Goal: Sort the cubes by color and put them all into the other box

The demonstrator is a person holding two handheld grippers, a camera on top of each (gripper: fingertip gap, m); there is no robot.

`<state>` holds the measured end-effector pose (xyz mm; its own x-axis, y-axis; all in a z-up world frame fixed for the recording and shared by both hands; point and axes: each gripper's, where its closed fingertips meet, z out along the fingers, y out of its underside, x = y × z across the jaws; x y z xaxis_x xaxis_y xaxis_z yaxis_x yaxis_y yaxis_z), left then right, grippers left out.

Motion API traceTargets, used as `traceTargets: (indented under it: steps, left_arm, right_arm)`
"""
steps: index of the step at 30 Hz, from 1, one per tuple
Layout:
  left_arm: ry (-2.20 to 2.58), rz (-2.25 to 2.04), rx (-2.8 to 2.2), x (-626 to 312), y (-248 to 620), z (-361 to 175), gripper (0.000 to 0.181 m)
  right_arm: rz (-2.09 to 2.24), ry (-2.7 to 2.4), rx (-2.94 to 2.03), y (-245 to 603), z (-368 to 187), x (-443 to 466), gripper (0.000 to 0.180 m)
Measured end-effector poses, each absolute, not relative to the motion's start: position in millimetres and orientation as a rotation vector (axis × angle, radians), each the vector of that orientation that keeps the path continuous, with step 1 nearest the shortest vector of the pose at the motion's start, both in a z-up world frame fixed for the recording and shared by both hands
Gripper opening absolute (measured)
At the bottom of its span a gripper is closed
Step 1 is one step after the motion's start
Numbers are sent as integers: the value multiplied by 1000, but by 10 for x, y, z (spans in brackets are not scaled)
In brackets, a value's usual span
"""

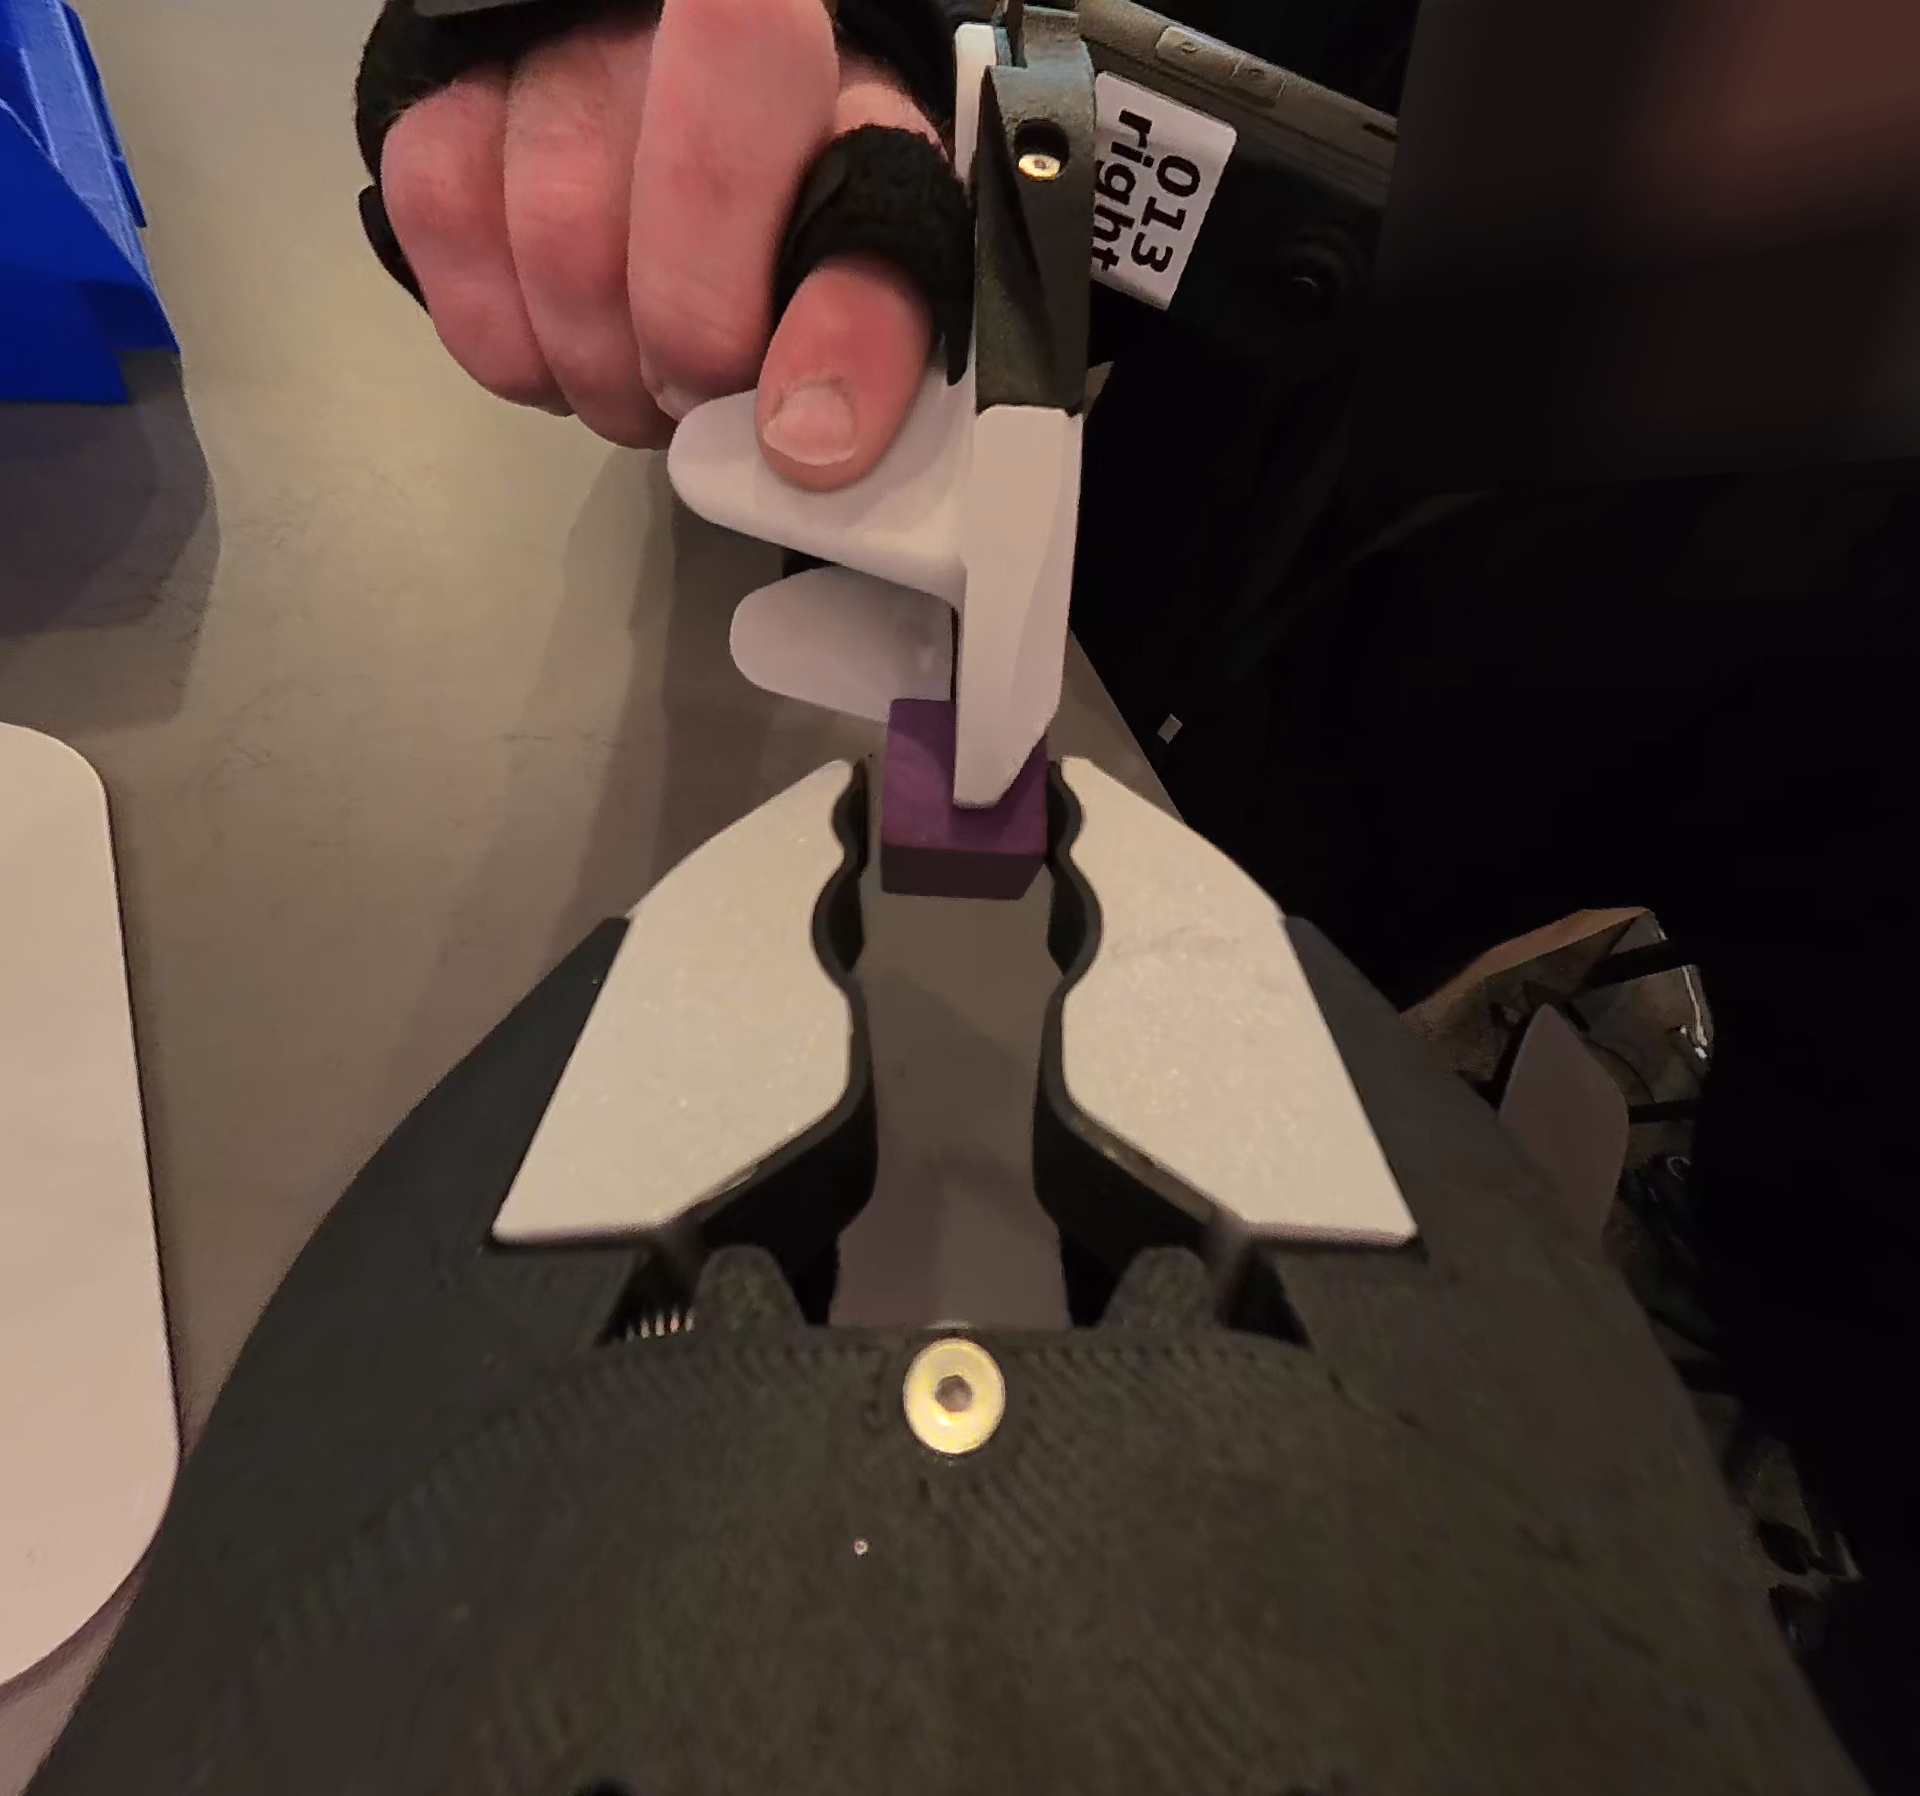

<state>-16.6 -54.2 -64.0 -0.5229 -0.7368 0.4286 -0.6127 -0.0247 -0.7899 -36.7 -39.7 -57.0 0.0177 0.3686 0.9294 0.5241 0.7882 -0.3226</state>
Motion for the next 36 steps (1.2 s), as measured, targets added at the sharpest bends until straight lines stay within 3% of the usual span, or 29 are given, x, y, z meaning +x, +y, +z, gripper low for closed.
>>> traceTargets:
  steps: [2,3,8,16,25,27,36]
  left_arm:
    - [2098,-1554,-1505,-180,-490,-655,47]
    - [2092,-1535,-1504,-198,-468,-646,46]
    - [2004,-1465,-1462,-357,-324,-520,0]
    - [1911,-1276,-1526,-653,-151,-471,0]
    - [1931,-1197,-1593,-703,-122,-632,0]
    - [1946,-1182,-1607,-706,-122,-677,0]
    - [1919,-1029,-1700,-919,57,-809,0]
  right_arm:
    - [-134,-1589,-739,-394,-548,-355,27]
    - [-144,-1583,-742,-378,-526,-335,27]
    - [-232,-1535,-799,-128,-319,10,27]
    - [-351,-1250,-1189,922,30,1561,28]
    - [-280,-1021,-1844,1667,-769,2963,30]
    - [-283,-966,-1905,1728,-853,3103,50]
    - [-325,-912,-1798,1629,-474,3099,41]
